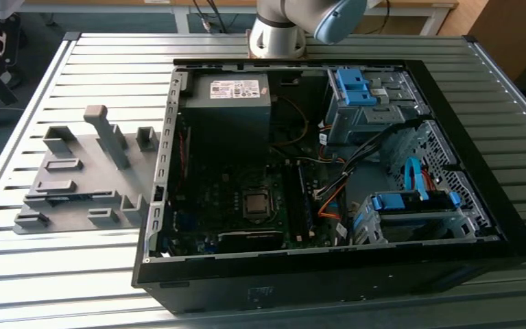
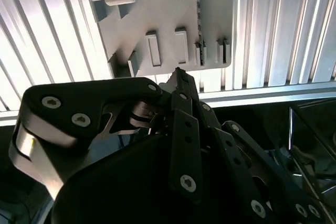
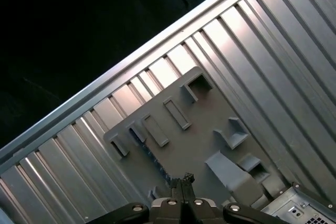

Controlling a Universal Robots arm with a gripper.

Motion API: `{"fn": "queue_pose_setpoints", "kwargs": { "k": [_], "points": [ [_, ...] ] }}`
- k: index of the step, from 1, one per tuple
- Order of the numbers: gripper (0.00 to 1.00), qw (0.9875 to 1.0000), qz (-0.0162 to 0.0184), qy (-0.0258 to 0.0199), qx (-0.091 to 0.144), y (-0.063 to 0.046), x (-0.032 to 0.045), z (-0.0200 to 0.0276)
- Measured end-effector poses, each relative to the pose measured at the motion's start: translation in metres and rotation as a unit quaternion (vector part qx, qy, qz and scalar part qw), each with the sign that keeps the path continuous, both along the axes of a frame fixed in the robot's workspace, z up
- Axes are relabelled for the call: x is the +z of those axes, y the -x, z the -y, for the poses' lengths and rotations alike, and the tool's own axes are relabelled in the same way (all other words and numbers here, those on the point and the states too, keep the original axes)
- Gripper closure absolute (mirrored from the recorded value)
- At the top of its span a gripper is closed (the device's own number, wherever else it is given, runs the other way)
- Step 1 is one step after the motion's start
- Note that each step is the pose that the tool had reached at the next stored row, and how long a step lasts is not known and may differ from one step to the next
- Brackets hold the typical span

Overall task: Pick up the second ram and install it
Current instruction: 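Pick up the second ram and move it above second insertion slot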

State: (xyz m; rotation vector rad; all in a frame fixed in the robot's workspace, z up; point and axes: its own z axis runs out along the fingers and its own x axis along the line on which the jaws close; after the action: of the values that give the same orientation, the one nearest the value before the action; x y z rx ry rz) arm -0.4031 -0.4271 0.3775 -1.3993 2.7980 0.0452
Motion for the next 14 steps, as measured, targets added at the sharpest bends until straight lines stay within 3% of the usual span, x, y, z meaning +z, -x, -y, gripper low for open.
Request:
{"fn": "queue_pose_setpoints", "kwargs": {
  "k": [4,14],
  "points": [
    [0.89,0.9996,0.0,0.0,0.027,0.0001,-0.0001,0.0],
    [0.89,0.9995,0.0,0.0,0.03,0.0001,-0.0001,0.0]
  ]
}}
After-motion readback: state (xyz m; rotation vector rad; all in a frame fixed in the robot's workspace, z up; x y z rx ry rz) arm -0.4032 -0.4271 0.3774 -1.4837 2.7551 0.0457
